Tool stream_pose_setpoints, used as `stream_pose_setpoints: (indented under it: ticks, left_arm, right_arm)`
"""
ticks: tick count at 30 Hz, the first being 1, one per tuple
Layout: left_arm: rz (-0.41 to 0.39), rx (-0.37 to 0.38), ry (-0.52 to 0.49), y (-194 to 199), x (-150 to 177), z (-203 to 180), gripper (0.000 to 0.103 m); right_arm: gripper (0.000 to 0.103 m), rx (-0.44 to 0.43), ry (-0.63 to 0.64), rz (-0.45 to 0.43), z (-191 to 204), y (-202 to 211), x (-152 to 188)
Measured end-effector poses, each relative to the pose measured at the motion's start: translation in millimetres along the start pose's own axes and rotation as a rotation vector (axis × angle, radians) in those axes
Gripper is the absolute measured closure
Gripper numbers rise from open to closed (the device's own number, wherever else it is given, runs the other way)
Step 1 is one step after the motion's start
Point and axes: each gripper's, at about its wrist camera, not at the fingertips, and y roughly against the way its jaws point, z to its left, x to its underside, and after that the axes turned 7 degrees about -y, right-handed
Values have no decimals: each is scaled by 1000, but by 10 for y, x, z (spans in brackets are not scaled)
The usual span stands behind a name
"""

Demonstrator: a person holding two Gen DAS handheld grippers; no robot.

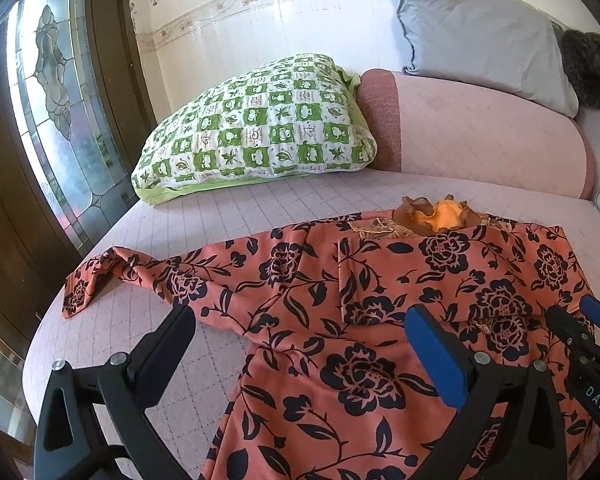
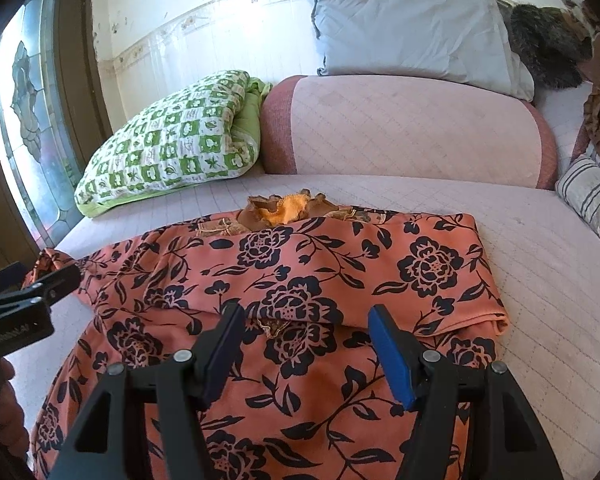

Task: Fold small clothes

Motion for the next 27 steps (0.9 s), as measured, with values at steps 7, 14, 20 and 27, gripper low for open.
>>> stream_pose_setpoints:
  ticks: [7, 14, 20, 27]
  left_arm:
    - [74, 112, 122, -174, 4, 462, 0]
    - [233, 161, 636, -809, 197, 2178, 0]
    - [312, 199, 864, -1366, 329, 3138, 0]
    - [349, 250, 1176, -1816, 573, 3500, 0]
  right_arm:
    - [36, 25, -11, 6, -98, -168, 58]
    - [36, 18, -34, 35, -105, -391, 54]
    - [36, -12, 10, 35, 13, -393, 65]
    - [36, -14, -7, 44, -50, -418, 47]
